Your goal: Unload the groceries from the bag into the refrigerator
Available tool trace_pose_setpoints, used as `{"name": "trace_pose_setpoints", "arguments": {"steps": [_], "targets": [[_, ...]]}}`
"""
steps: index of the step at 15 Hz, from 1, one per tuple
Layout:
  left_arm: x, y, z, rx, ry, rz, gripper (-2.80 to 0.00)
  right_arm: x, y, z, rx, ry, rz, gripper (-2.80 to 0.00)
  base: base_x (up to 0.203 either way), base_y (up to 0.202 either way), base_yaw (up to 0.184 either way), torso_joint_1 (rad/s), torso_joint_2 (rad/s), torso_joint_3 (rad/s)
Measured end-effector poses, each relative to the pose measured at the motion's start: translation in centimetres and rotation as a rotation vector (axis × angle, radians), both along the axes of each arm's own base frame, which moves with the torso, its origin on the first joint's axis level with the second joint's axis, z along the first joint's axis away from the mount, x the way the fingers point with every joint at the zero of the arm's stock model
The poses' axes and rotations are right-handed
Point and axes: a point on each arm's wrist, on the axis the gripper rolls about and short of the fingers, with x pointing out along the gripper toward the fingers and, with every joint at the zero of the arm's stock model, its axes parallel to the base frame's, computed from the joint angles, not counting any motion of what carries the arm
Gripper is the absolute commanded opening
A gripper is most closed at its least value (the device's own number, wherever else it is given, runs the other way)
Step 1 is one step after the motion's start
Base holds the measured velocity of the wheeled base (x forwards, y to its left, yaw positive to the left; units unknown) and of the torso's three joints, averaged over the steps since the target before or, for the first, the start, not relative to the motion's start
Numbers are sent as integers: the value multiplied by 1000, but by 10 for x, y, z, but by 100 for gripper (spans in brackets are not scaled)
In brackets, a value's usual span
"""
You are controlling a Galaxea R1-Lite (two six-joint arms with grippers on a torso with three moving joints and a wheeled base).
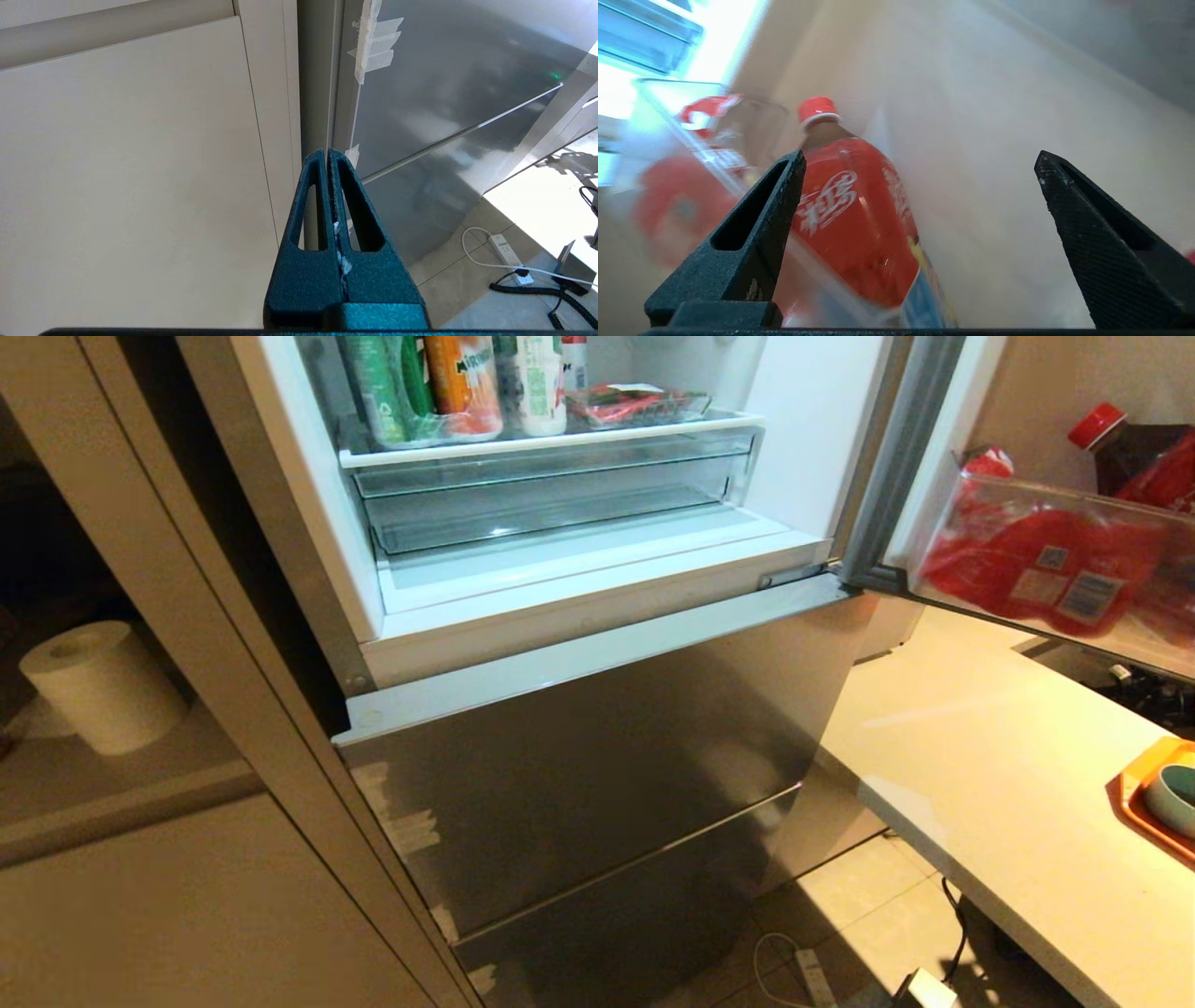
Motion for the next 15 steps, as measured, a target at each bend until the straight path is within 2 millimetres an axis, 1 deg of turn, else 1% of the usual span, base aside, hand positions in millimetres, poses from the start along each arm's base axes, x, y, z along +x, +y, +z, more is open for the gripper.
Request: {"name": "trace_pose_setpoints", "arguments": {"steps": [4,6,9,12,13,15], "targets": [[0,0,0,0,0,0,-280,-30,7,-10,3,21,23,-280,0,0,0,0,0,0],[0,0,0,-1,0,0,-280,-48,11,-20,10,36,39,-280,0,0,0,0,0,0],[0,0,0,-1,0,0,-280,-75,14,-51,77,147,64,-280,0,0,0,0,0,0],[0,0,0,-1,0,0,-280,-100,17,-85,261,322,118,-280,0,0,0,0,0,0],[0,0,0,0,0,0,-280,-106,17,-97,315,385,133,-280,0,0,0,0,0,0],[0,0,0,-1,0,0,-280,-113,18,-125,359,476,144,-280,0,0,0,0,0,0]]}}
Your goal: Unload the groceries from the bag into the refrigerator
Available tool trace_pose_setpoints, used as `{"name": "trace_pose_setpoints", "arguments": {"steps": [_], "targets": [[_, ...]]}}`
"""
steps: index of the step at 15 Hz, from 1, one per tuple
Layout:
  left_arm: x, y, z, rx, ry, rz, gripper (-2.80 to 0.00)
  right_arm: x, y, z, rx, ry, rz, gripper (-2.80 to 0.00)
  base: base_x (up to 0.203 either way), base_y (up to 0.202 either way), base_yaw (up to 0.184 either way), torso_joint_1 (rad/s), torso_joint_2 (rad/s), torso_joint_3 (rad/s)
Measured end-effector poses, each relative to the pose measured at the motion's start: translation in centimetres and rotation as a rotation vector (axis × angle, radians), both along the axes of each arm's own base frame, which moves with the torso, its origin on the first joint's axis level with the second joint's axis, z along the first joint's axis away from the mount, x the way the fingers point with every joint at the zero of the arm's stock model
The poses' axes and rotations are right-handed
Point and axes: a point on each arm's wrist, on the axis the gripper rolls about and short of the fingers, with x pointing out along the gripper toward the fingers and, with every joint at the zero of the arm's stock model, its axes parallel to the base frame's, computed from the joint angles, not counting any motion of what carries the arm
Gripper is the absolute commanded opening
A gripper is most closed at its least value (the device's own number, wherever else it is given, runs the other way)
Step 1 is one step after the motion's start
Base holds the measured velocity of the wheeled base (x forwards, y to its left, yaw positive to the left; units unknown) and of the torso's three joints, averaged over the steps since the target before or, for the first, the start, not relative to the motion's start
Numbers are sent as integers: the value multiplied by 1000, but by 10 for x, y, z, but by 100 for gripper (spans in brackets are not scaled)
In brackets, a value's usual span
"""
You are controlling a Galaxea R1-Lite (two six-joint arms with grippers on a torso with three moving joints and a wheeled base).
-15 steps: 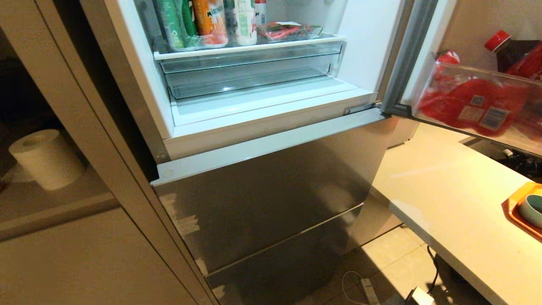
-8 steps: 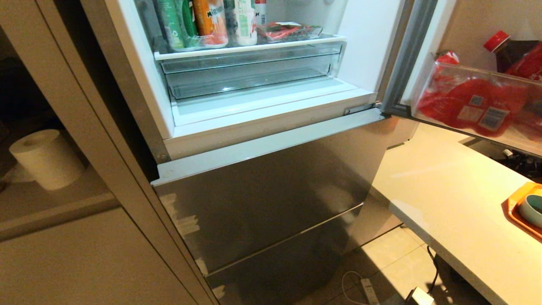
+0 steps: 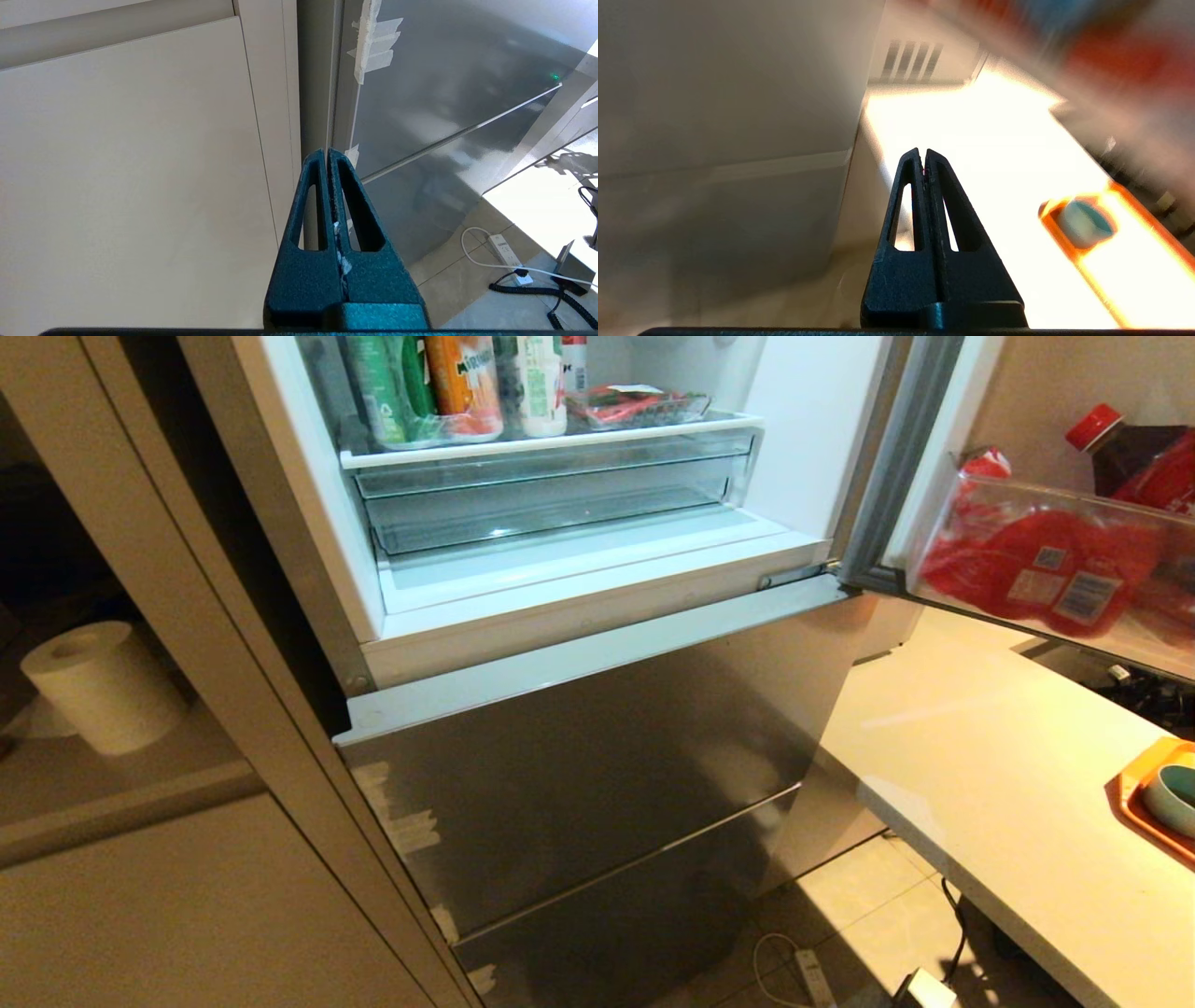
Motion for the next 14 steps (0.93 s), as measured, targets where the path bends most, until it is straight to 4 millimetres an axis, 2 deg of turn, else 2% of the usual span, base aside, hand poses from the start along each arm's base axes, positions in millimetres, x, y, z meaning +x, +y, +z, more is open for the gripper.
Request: {"name": "trace_pose_setpoints", "arguments": {"steps": [6,8,12,14], "targets": [[0,0,0,0,0,0,-280,-16,-2,-88,-24,48,-49,-280,0,0,0,0,0,0],[0,0,0,0,0,0,-280,-23,-1,-110,-35,45,-18,-280,0,0,0,0,0,0],[0,0,0,-1,0,0,-280,-32,0,-124,-14,-24,40,-280,0,0,0,0,0,0],[0,0,0,-1,0,0,-280,-34,1,-129,69,5,42,-280,0,0,0,0,0,0]]}}
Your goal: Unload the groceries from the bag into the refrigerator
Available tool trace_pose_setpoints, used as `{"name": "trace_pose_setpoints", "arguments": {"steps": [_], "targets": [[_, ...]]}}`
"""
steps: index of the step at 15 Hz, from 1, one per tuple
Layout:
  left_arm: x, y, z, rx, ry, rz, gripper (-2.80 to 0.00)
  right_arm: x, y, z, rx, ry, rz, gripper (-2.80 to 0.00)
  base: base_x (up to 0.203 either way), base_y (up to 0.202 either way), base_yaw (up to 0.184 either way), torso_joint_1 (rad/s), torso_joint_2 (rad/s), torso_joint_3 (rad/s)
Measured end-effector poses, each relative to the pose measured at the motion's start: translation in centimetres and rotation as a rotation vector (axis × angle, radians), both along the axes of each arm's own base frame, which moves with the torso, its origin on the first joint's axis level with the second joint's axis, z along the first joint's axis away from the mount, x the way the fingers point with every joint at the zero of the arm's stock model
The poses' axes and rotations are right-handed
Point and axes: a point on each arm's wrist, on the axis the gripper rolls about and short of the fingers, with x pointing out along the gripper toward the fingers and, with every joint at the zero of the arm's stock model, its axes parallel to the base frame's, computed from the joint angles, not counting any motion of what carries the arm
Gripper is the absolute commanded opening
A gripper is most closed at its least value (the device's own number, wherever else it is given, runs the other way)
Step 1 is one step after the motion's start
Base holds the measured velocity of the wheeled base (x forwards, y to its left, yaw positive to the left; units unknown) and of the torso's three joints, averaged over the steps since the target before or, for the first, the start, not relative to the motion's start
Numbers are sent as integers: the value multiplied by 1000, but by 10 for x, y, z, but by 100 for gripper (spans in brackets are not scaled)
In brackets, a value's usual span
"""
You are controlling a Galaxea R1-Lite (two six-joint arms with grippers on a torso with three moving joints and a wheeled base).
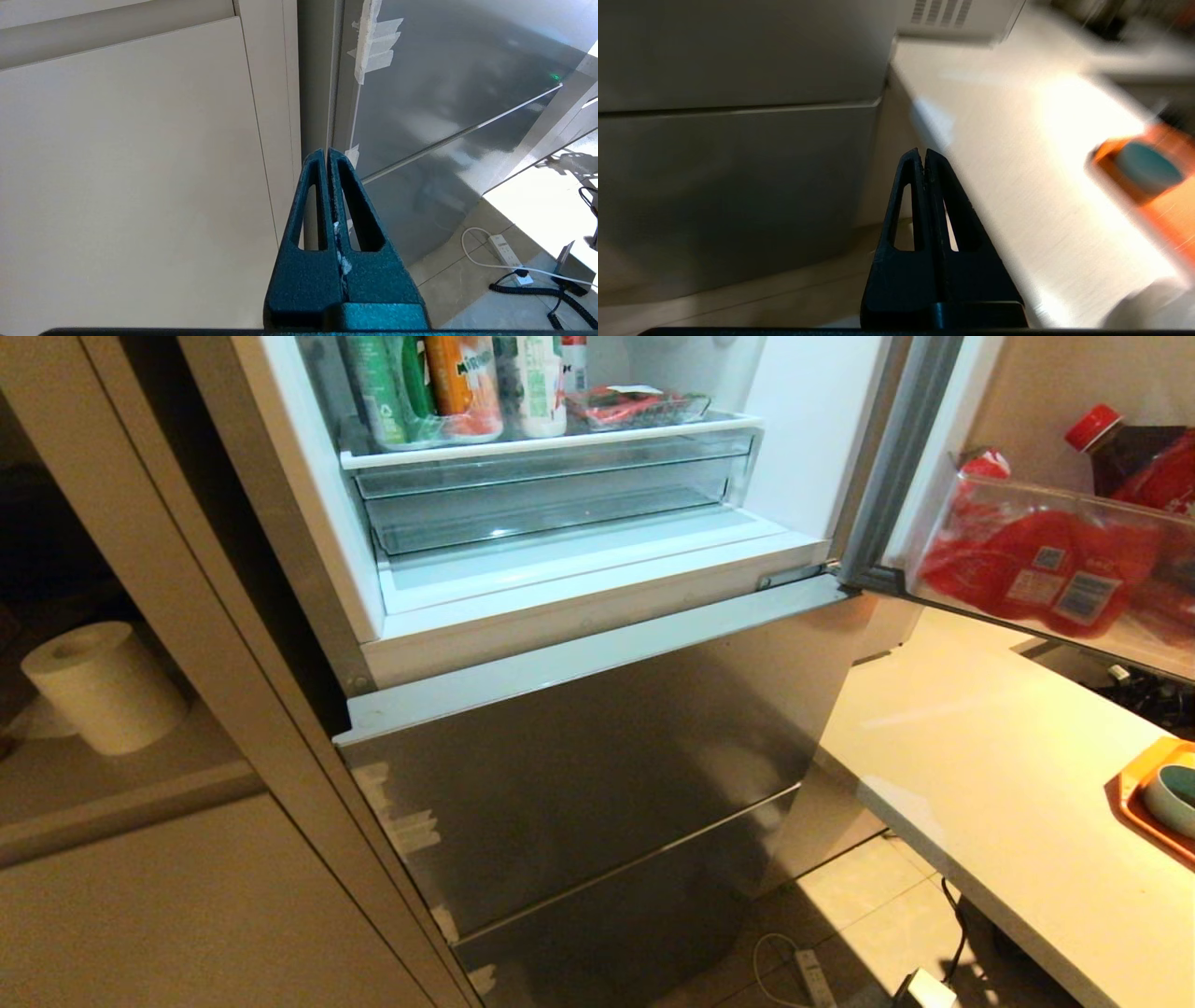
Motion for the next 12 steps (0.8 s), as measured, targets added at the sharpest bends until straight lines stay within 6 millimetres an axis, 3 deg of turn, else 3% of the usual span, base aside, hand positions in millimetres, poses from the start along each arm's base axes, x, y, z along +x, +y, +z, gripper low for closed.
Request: {"name": "trace_pose_setpoints", "arguments": {"steps": [2,12], "targets": [[0,0,0,0,0,0,-280,-1,0,-3,89,33,-4,-280,0,0,0,0,0,0],[0,0,0,0,0,0,-280,-1,-1,-1,180,-4,-46,-280,0,0,0,0,0,0]]}}
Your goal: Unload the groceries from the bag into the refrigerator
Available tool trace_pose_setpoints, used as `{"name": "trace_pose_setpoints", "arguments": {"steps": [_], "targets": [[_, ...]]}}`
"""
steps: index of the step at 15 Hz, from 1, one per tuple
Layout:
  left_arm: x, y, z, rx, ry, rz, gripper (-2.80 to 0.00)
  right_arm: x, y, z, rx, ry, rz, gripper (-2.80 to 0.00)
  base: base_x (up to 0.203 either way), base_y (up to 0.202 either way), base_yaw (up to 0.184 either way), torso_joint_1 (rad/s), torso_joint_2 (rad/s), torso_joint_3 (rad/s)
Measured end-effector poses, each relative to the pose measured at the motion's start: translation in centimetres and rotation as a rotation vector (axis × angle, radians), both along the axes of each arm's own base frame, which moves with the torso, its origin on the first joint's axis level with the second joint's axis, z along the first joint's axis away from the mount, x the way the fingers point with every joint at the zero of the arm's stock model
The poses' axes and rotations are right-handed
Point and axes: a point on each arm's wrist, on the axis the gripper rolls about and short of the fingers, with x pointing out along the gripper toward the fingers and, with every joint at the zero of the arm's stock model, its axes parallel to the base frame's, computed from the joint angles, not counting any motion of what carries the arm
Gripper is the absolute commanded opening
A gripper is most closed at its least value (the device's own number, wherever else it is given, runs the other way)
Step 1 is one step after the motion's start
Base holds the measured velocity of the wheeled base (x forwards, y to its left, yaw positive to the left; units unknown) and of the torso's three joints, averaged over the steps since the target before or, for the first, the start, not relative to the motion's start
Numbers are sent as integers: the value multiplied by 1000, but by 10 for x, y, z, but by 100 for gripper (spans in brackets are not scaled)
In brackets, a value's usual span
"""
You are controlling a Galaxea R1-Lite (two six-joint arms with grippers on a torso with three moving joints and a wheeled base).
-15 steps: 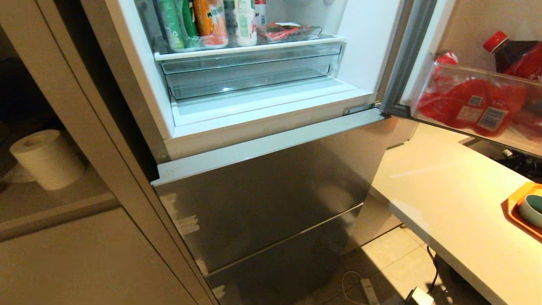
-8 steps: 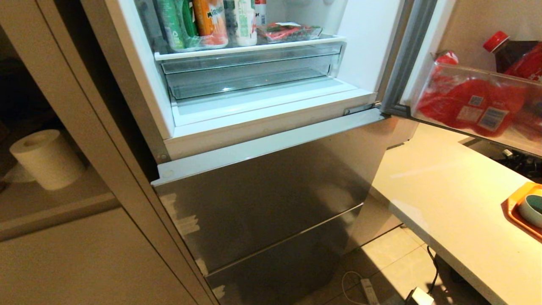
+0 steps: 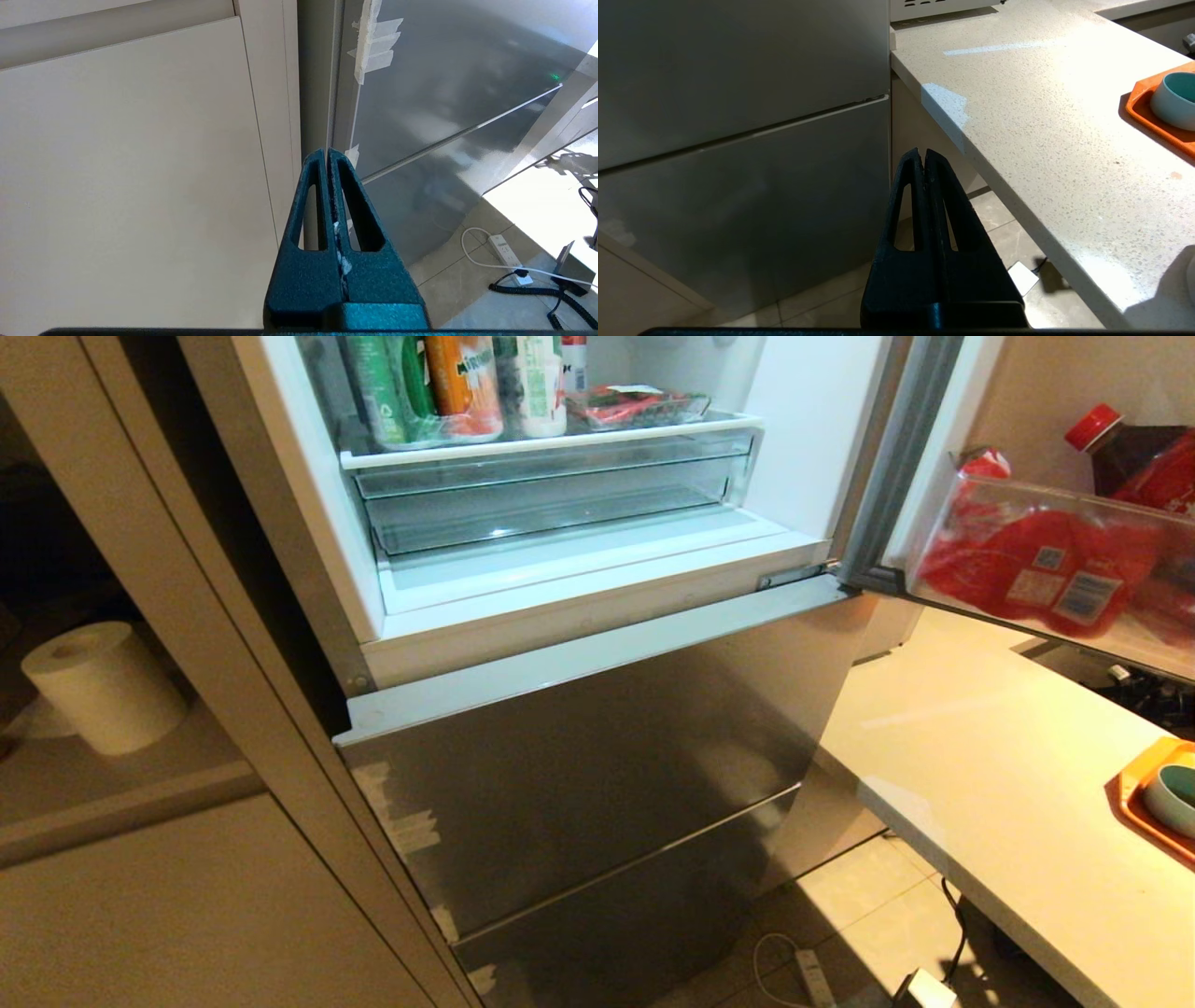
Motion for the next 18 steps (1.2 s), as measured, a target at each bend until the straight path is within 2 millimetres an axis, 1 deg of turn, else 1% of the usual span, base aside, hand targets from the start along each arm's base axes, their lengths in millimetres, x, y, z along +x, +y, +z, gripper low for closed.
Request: {"name": "trace_pose_setpoints", "arguments": {"steps": [18], "targets": [[0,0,0,-26,-1,0,-280,0,0,0,1,2,-1,-280,0,0,0,0,0,0]]}}
